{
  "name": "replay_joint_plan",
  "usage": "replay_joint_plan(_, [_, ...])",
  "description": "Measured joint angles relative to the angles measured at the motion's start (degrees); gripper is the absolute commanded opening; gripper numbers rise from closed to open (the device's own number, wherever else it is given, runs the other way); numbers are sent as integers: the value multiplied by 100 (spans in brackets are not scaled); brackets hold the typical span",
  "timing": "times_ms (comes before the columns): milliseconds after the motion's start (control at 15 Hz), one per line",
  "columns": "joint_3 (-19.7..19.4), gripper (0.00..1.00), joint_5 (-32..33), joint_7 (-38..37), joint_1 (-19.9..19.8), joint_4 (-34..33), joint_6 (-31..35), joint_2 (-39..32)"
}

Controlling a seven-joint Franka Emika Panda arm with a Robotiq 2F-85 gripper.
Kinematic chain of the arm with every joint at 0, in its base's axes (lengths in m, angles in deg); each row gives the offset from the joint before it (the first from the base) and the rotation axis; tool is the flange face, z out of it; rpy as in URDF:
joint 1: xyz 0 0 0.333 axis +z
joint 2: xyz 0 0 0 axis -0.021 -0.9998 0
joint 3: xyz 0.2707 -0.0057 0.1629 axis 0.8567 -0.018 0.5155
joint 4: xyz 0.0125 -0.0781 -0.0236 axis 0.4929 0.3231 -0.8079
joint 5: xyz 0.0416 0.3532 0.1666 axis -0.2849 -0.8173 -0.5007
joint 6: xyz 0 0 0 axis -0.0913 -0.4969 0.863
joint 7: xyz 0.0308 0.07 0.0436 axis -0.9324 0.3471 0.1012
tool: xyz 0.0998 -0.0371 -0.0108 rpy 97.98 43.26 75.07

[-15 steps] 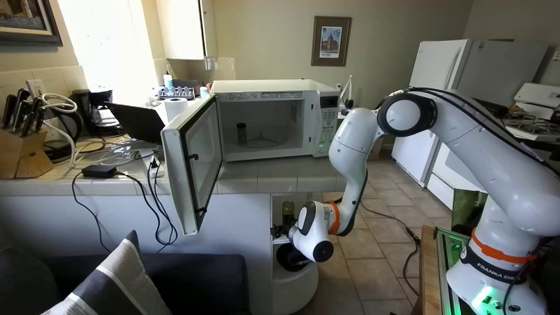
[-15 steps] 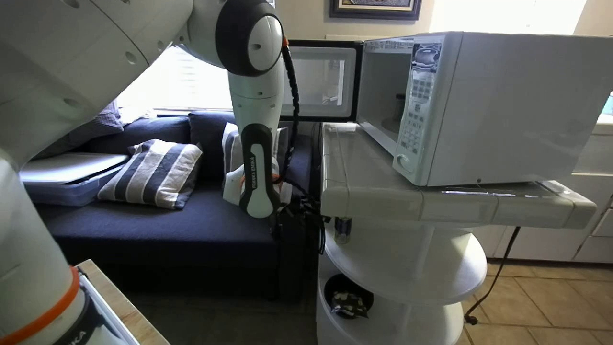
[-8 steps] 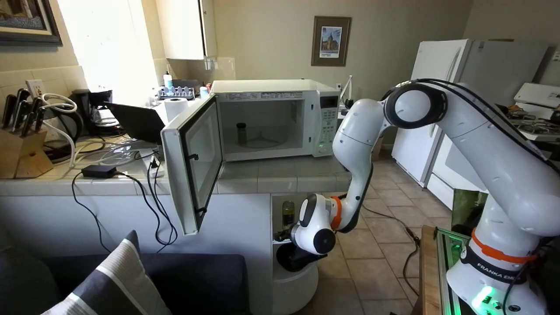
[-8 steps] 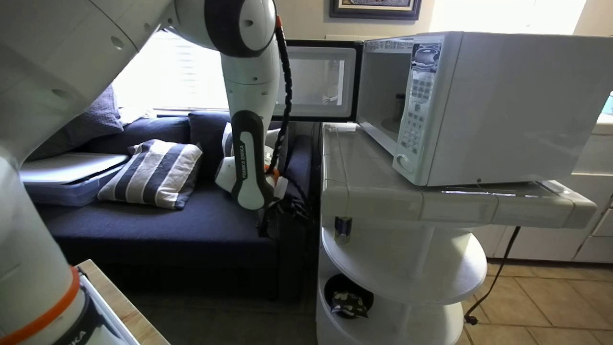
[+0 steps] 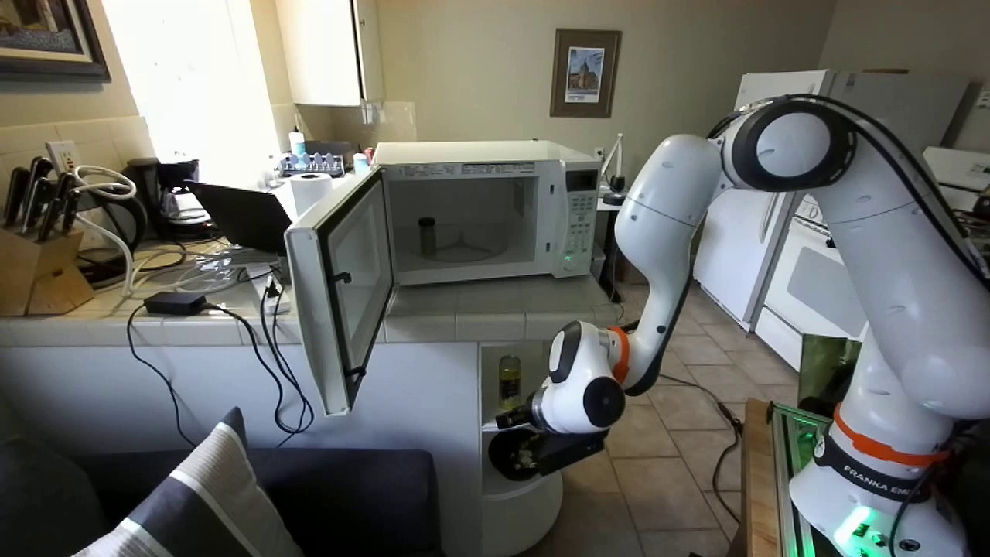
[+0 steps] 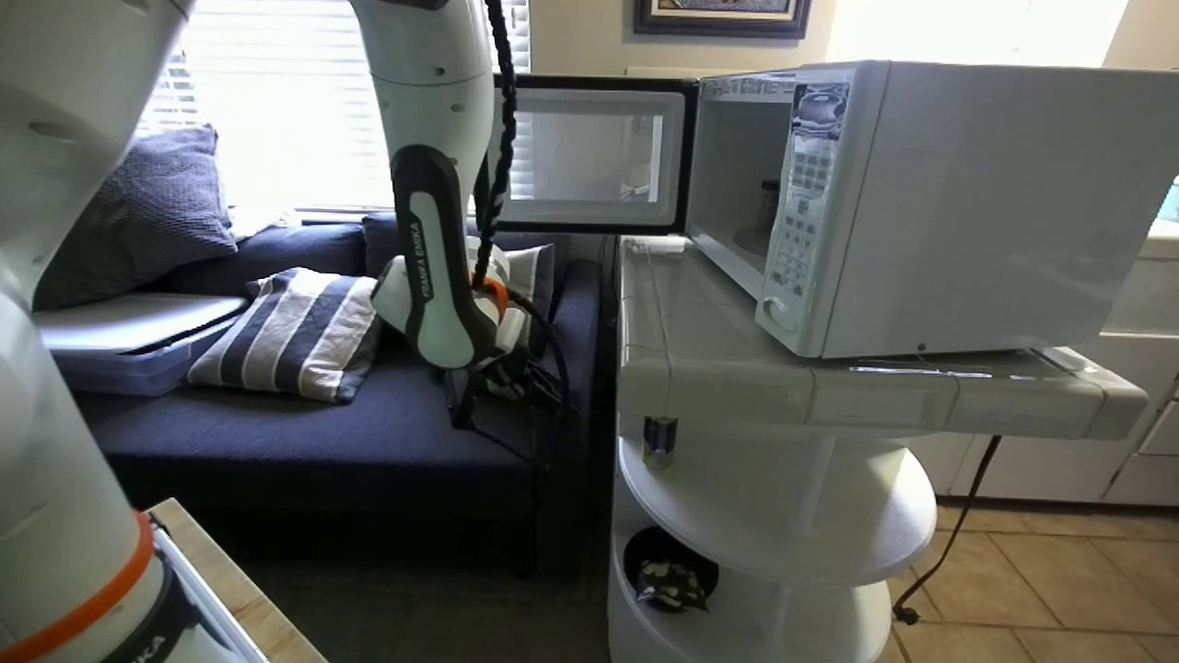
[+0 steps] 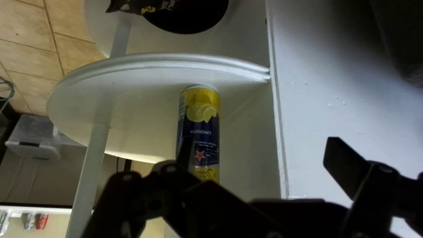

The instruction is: Take the can out of the microwave and place it on the shelf

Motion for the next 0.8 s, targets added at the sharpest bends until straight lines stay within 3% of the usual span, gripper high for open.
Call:
replay_joint_plan(400, [-72, 100, -7, 21, 5, 1032, 1362, 1385])
replay_joint_plan(800, [-180, 100, 13, -82, -67, 2079, 2134, 3105])
